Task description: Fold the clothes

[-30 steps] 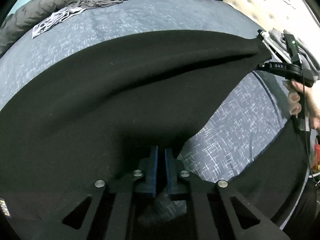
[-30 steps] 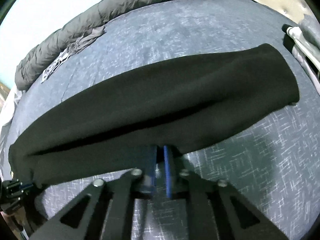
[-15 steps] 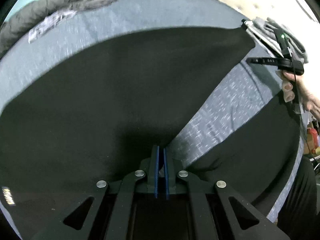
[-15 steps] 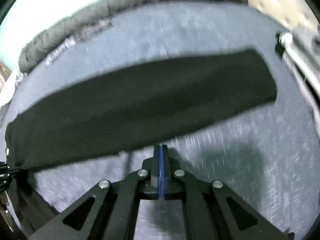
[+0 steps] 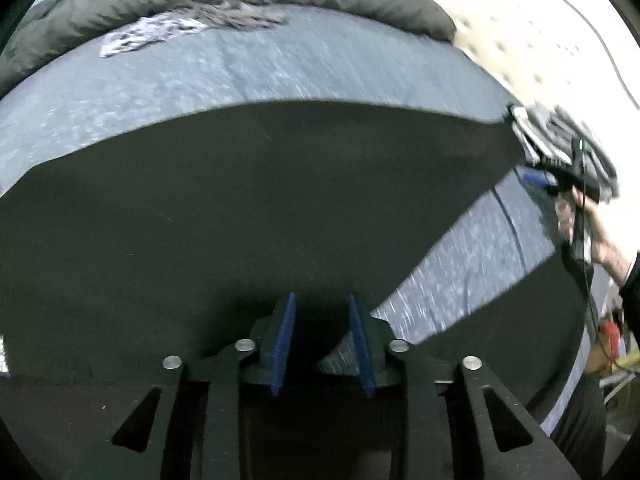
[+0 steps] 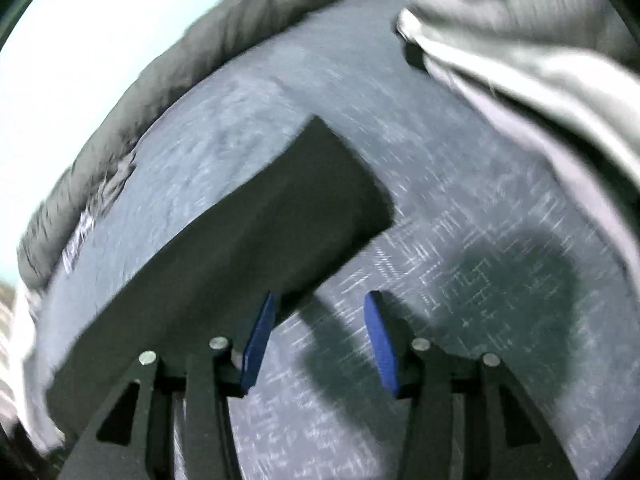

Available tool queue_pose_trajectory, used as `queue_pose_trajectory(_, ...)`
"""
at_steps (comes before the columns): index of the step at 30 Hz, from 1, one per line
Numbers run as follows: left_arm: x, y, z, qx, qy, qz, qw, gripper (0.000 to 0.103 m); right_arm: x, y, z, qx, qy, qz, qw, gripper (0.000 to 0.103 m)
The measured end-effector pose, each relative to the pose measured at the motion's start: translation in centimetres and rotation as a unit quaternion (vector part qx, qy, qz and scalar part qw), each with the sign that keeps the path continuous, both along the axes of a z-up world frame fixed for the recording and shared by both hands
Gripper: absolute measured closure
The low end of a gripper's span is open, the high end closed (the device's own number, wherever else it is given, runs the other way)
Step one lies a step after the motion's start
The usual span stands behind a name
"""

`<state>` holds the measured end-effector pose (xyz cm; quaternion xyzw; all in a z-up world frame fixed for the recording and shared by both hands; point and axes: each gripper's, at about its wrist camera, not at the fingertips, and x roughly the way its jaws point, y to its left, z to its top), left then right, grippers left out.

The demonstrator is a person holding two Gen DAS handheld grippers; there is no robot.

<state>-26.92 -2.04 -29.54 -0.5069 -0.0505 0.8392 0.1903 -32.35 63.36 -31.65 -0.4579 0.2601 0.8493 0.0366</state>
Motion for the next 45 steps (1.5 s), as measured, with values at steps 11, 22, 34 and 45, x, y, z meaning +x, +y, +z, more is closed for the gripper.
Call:
queue_pose_trajectory(11, -0.3, -3.8, -1.3, 0.02, -0.012, 0.072, 0.9972, 0.068, -1.9, 1.4, 1.4, 0.055, 0.032, -0.013, 0.998, 0.1)
queue_pose_trajectory(22, 1.7, -6.6, 0.6, 0.042, 0.007, 0.097, 0.9943, 0.061, -1.9, -0.2, 2.5, 0.214, 0.0, 0.004, 0.977, 0.074)
queue_pose_trajectory(34, 9.1, -17.0, 3.4, 0.035, -0.005, 0.201, 0.979, 0.052, 5.9, -6.3, 5.4, 0.111, 0.049, 0.134, 0.984, 0.066)
queue_pose_trajectory(45, 17.5, -26.4, 3.0, -0.005, -0.045, 0.28, 0.959, 0.047, 17.3, -1.2, 6.1, 0.108, 0.028, 0.136, 0.984, 0.054)
